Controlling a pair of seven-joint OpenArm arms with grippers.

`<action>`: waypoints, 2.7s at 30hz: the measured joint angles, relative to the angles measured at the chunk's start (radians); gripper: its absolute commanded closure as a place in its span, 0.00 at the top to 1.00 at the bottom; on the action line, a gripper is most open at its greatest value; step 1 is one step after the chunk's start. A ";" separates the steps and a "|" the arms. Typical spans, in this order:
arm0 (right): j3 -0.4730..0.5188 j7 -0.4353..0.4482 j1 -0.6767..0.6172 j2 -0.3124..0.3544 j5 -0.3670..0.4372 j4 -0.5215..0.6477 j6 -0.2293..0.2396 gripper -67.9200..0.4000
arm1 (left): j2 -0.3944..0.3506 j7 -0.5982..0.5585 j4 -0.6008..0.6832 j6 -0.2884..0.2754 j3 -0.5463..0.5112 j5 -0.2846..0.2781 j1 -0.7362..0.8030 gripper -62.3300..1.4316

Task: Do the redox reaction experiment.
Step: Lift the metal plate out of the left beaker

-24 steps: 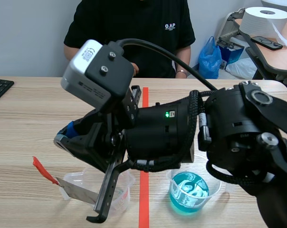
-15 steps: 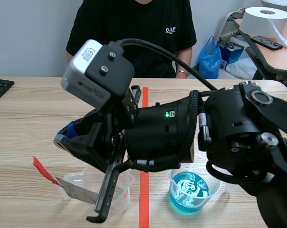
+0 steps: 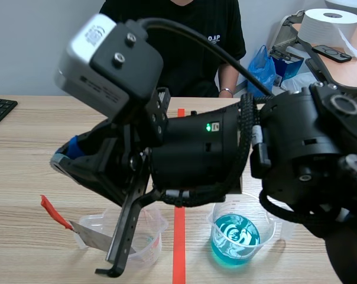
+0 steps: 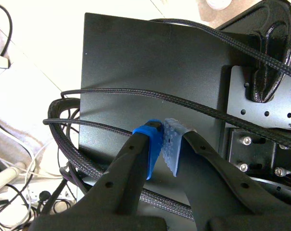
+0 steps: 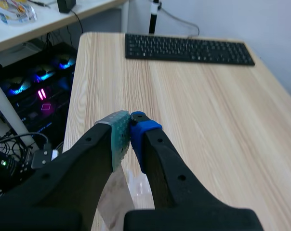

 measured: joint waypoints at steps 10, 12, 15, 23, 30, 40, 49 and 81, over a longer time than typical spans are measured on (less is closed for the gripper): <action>0.037 -0.069 0.000 0.000 0.105 0.143 -0.003 0.02 | 0.000 0.000 0.000 0.000 0.000 0.000 0.000 0.07; 0.050 -0.076 0.000 0.000 0.134 0.170 -0.015 0.02 | 0.000 0.000 0.000 0.000 0.000 0.000 0.000 0.07; 0.068 -0.098 0.000 0.000 0.161 0.214 -0.014 0.02 | 0.000 0.000 0.000 0.000 0.000 0.000 0.000 0.07; 0.095 -0.120 0.000 0.000 0.231 0.322 -0.043 0.02 | 0.000 0.000 0.000 0.000 0.000 0.000 0.000 0.07; 0.101 -0.136 0.000 0.000 0.257 0.361 -0.042 0.02 | 0.000 0.000 0.000 0.000 0.000 0.000 0.000 0.07; 0.101 -0.142 0.000 0.000 0.256 0.361 -0.042 0.02 | 0.000 0.000 0.000 0.000 0.000 0.000 0.000 0.07; 0.101 -0.142 0.000 0.000 0.257 0.361 -0.042 0.41 | 0.000 0.000 0.000 0.000 0.000 0.000 0.000 0.07; -0.042 -0.145 0.000 0.013 0.216 0.094 -0.093 1.00 | 0.000 0.000 0.000 0.000 0.000 0.000 0.000 0.07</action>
